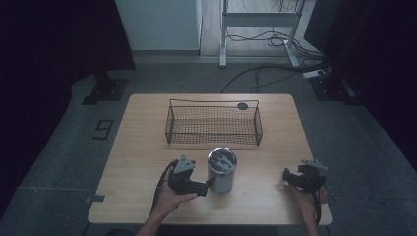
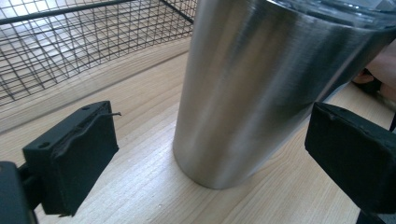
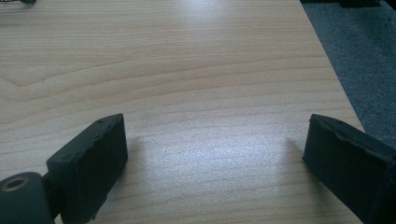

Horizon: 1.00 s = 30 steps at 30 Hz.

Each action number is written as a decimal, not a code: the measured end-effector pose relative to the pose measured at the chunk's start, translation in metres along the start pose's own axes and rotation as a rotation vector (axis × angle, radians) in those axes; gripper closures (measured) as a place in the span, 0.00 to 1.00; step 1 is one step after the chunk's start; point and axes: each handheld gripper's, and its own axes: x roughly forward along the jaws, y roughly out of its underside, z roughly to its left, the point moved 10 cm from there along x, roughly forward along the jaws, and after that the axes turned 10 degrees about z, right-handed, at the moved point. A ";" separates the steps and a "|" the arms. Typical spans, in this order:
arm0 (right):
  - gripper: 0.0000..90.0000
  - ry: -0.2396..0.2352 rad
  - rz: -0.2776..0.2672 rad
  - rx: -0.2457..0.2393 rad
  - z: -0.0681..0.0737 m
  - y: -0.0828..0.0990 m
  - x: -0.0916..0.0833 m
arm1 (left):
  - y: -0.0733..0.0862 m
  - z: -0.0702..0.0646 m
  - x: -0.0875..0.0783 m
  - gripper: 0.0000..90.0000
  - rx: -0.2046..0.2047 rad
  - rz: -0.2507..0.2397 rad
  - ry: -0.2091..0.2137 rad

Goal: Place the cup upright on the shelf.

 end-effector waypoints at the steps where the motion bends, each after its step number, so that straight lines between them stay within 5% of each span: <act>1: 0.07 0.000 0.000 0.000 0.000 0.000 0.000 | 0.000 -0.003 0.001 0.03 0.005 0.004 0.004; 19: 0.07 0.000 0.000 0.001 0.000 0.000 0.000 | -0.021 -0.021 0.010 0.00 0.036 -0.020 0.056; 30: 0.07 0.000 0.000 0.000 0.000 0.000 0.000 | -0.033 -0.028 0.027 0.00 0.061 -0.005 0.028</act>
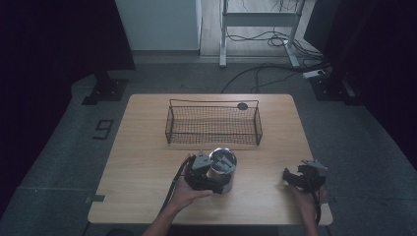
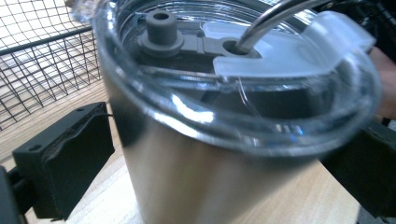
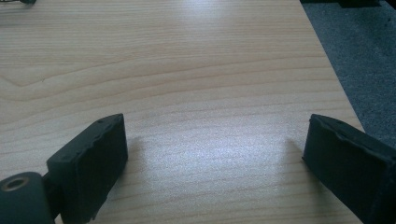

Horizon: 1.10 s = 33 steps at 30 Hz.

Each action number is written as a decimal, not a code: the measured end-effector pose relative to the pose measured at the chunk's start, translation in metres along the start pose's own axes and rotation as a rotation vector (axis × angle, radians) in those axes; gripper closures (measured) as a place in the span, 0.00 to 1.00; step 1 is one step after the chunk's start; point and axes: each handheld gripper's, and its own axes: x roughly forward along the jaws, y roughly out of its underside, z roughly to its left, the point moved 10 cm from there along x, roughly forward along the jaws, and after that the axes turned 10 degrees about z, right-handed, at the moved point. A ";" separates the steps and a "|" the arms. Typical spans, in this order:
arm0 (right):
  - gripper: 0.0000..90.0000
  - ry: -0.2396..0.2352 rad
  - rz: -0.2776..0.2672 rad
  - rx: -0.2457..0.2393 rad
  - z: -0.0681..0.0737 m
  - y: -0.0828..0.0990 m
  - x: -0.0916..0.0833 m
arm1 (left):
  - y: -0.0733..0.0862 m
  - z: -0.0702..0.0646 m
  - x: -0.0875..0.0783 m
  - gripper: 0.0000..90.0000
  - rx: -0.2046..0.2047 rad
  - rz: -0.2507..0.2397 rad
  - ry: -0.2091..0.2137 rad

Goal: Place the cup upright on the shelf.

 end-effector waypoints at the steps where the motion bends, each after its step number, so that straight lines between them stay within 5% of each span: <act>1: 0.07 0.000 0.000 0.001 0.000 0.000 0.000 | -0.001 0.000 0.002 0.00 0.003 0.002 0.001; 15: 0.07 0.001 0.000 0.001 0.000 0.000 0.000 | -0.005 0.000 0.017 0.02 0.023 -0.014 -0.040; 27: 0.07 0.002 0.001 0.001 0.000 0.000 0.000 | -0.005 0.000 0.013 0.04 0.064 -0.020 -0.039; 33: 0.07 0.002 0.001 0.001 0.000 0.000 0.000 | -0.007 0.001 0.006 0.05 0.044 -0.028 -0.005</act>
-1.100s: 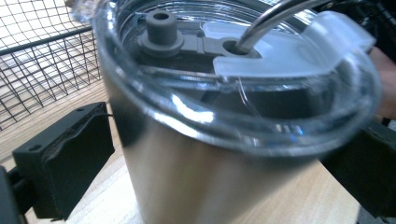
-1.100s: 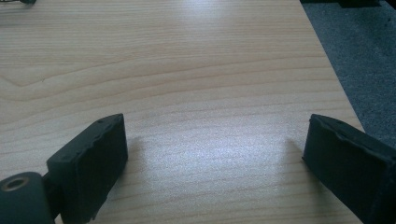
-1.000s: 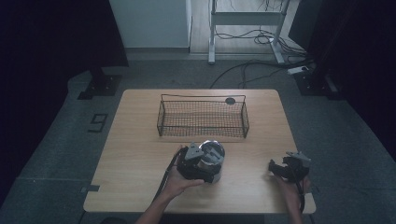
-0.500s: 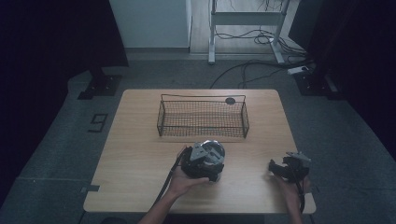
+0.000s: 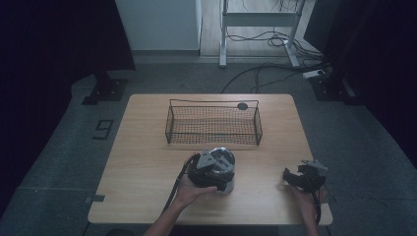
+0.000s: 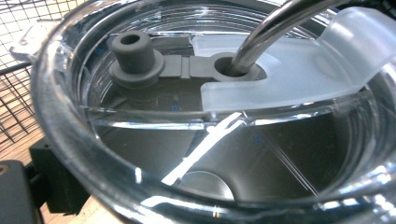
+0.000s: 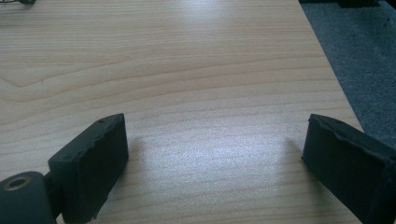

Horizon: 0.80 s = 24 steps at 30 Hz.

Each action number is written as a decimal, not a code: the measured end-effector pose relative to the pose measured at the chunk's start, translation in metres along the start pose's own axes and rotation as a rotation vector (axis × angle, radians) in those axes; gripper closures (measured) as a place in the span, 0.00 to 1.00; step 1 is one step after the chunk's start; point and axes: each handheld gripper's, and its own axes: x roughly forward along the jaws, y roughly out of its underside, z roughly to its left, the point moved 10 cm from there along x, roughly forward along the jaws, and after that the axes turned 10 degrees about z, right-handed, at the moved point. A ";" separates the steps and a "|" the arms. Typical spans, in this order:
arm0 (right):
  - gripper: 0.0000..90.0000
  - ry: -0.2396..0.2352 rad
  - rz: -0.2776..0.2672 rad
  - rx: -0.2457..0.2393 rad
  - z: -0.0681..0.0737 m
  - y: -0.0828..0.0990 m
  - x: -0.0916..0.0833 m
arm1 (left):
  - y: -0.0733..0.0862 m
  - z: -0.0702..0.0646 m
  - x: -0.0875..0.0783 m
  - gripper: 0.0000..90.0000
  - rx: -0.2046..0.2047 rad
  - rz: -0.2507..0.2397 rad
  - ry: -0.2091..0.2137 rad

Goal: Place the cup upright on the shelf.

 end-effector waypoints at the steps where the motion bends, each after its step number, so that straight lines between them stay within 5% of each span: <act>1: 0.07 0.000 0.000 0.000 0.000 0.000 0.000 | 0.000 0.000 0.000 0.05 0.000 0.000 0.000; 24: 0.08 0.000 0.000 0.001 0.000 0.000 0.000 | -0.018 0.021 -0.043 0.05 -0.033 -0.065 -0.041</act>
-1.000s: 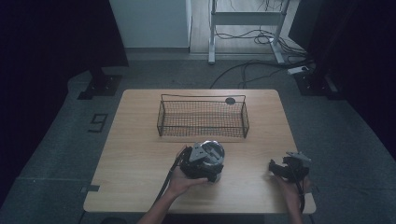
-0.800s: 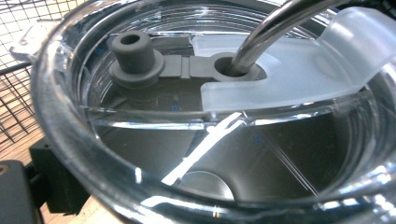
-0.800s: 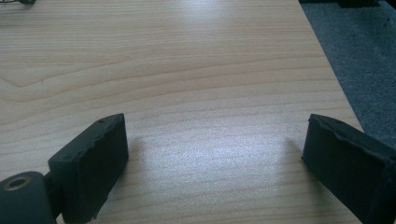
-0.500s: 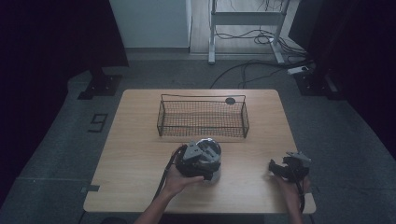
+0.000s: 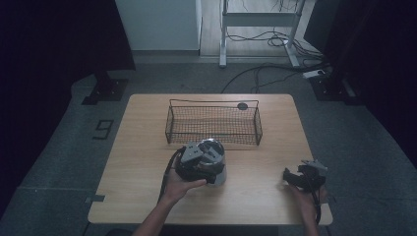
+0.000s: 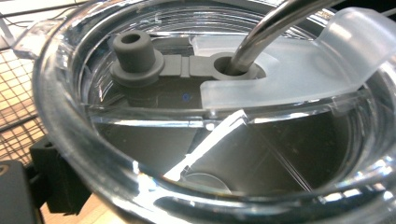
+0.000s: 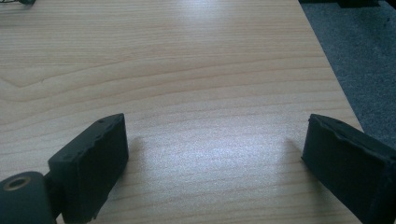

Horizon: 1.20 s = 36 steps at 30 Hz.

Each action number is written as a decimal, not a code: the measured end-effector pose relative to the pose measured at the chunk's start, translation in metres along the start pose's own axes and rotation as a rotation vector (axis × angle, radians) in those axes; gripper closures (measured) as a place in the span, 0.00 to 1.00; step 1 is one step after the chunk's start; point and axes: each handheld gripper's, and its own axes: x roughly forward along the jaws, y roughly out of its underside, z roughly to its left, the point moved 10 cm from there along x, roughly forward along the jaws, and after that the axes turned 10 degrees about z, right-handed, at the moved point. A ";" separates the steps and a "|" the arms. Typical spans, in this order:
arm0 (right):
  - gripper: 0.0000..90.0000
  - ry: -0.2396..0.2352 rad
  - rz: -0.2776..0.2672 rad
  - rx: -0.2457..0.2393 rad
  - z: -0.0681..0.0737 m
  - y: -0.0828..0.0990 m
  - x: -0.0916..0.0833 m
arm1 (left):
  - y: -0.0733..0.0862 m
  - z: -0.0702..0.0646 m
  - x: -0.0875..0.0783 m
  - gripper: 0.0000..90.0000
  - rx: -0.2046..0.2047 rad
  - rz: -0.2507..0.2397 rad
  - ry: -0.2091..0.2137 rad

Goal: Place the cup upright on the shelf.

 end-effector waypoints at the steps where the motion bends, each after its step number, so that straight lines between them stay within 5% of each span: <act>1: 0.08 0.000 0.000 0.000 0.000 0.000 0.000 | 0.000 0.000 0.000 0.05 0.000 0.000 0.000; 36: 0.08 0.002 -0.001 0.006 0.000 0.000 0.000 | -0.020 0.042 -0.025 0.05 -0.054 -0.038 -0.071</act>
